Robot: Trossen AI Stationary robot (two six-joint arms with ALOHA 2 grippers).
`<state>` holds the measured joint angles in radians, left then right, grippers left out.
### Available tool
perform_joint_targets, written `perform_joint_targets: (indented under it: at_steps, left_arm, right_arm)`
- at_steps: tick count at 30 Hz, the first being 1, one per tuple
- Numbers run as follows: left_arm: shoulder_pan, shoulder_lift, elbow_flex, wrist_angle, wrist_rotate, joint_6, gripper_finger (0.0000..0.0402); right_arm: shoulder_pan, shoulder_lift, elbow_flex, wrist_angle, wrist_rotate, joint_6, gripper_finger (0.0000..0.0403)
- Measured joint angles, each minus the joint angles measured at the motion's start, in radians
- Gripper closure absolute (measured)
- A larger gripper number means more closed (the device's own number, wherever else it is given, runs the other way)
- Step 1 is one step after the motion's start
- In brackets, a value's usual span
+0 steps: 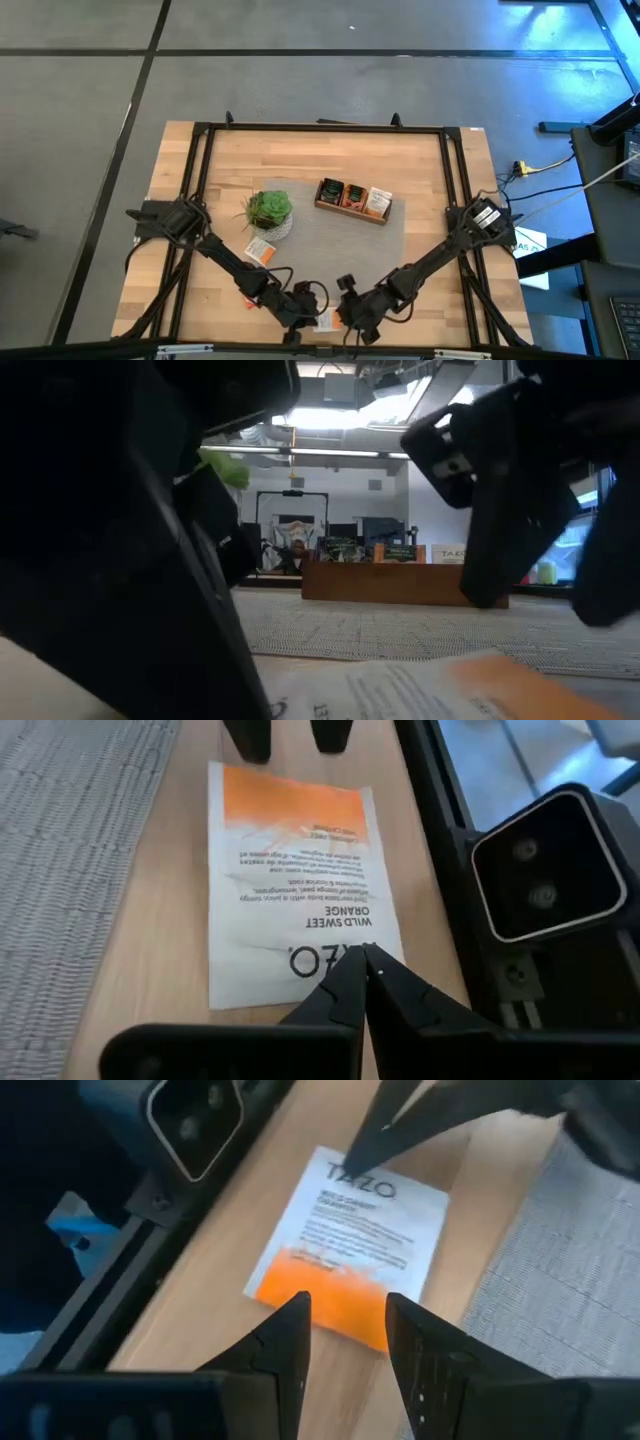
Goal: Pick & Place Tea
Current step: Put the white tea bag into the right section of the wooden organizer
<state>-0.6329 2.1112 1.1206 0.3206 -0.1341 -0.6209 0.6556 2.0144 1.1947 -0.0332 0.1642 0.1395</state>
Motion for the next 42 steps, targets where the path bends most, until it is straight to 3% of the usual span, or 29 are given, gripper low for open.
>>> perform_joint_targets:
  at_steps: [6, 13, 20, 35, 42]
  left_arm:
    - [0.002, 0.020, 0.004, 0.001, 0.018, -0.050, 0.0399]
    - [0.002, 0.022, 0.002, -0.004, 0.020, -0.053, 0.0400]
    - [0.002, 0.023, 0.001, -0.006, 0.020, -0.054, 0.0399]
    - [0.001, 0.025, 0.000, -0.003, -0.001, -0.051, 0.0399]
    - [0.001, 0.025, -0.001, 0.001, -0.002, -0.048, 0.0399]
  right_arm:
    - [0.000, -0.002, 0.027, -0.073, 0.001, 0.082, 0.0269]
    - [-0.005, -0.002, 0.027, -0.093, 0.001, 0.522, 0.0269]
    - [-0.006, 0.000, 0.026, -0.089, 0.000, 0.807, 0.0269]
    - [-0.006, 0.010, 0.025, -0.094, 0.003, 0.870, 0.0270]
    - [-0.014, 0.065, 0.026, -0.008, -0.009, 0.881, 0.0270]
